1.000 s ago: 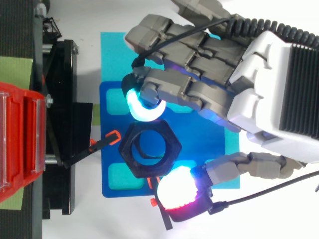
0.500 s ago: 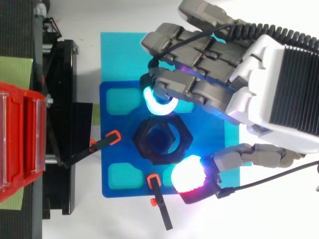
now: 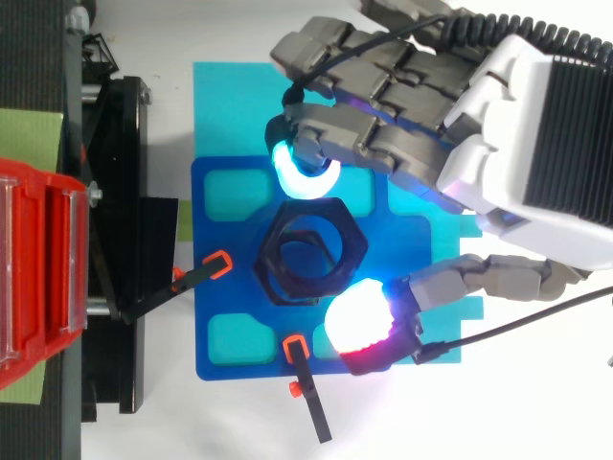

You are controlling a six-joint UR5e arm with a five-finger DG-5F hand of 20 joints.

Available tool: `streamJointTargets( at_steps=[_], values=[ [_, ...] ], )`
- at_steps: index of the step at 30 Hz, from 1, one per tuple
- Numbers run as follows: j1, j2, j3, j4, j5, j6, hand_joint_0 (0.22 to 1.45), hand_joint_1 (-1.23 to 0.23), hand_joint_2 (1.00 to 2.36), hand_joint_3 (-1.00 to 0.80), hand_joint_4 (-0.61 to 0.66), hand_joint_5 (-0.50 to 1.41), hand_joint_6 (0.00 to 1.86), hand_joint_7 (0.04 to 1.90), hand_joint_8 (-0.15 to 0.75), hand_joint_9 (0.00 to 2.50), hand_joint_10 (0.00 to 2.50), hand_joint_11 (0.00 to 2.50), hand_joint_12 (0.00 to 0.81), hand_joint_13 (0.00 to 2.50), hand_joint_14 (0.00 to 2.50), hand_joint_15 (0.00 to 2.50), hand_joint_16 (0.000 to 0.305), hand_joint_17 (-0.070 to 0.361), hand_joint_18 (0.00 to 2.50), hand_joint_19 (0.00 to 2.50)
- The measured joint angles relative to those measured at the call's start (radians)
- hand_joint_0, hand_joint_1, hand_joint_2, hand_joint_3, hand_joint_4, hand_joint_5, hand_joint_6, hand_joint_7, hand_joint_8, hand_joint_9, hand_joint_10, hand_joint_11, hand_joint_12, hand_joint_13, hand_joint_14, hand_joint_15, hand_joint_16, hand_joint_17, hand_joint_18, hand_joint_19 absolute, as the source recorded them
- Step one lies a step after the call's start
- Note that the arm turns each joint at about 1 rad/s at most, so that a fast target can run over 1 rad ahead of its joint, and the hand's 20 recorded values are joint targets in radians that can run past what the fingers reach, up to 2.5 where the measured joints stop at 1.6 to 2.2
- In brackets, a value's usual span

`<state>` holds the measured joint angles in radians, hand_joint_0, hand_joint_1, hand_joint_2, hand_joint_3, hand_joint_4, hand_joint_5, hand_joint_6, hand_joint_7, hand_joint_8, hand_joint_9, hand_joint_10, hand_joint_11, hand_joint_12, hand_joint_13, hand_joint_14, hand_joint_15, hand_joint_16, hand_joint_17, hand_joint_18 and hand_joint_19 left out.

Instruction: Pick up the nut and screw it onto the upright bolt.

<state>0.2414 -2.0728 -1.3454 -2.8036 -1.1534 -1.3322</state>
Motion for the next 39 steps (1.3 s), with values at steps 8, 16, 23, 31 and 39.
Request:
streamJointTargets(
  at_steps=[8, 16, 23, 31, 39],
  values=[
    [-0.003, -0.01, 0.0, 0.025, -0.022, 0.0, 0.53, -0.63, 1.0, -0.49, 0.3, -0.16, 0.57, 1.25, 0.302, 0.43, 0.0, 0.0, 0.382, 0.38, 0.0, 0.0, 0.048, 0.108, 0.24, 0.0],
    [0.004, -0.013, -0.001, 0.017, -0.014, 0.001, 0.53, -0.62, 1.0, -0.49, 0.3, -0.16, 0.57, 1.25, 0.303, 0.43, 0.0, 0.0, 0.38, 0.39, 0.0, 0.0, 0.048, 0.108, 0.25, 0.0],
    [0.008, -0.013, -0.001, 0.014, -0.014, 0.0, 0.53, -0.62, 1.0, -0.49, 0.3, -0.16, 0.57, 1.25, 0.304, 0.43, 0.0, 0.0, 0.379, 0.39, 0.0, 0.0, 0.048, 0.108, 0.25, 0.0],
    [0.014, -0.013, -0.001, 0.014, -0.013, 0.0, 0.53, -0.62, 1.0, -0.48, 0.3, -0.16, 0.57, 1.25, 0.303, 0.43, 0.0, 0.0, 0.379, 0.4, 0.0, 0.0, 0.048, 0.108, 0.26, 0.0],
    [0.016, -0.013, -0.001, 0.014, -0.009, 0.0, 0.53, -0.62, 1.0, -0.49, 0.3, -0.16, 0.57, 1.25, 0.303, 0.43, 0.0, 0.0, 0.379, 0.41, 0.0, 0.0, 0.048, 0.107, 0.27, 0.0]
  ],
)
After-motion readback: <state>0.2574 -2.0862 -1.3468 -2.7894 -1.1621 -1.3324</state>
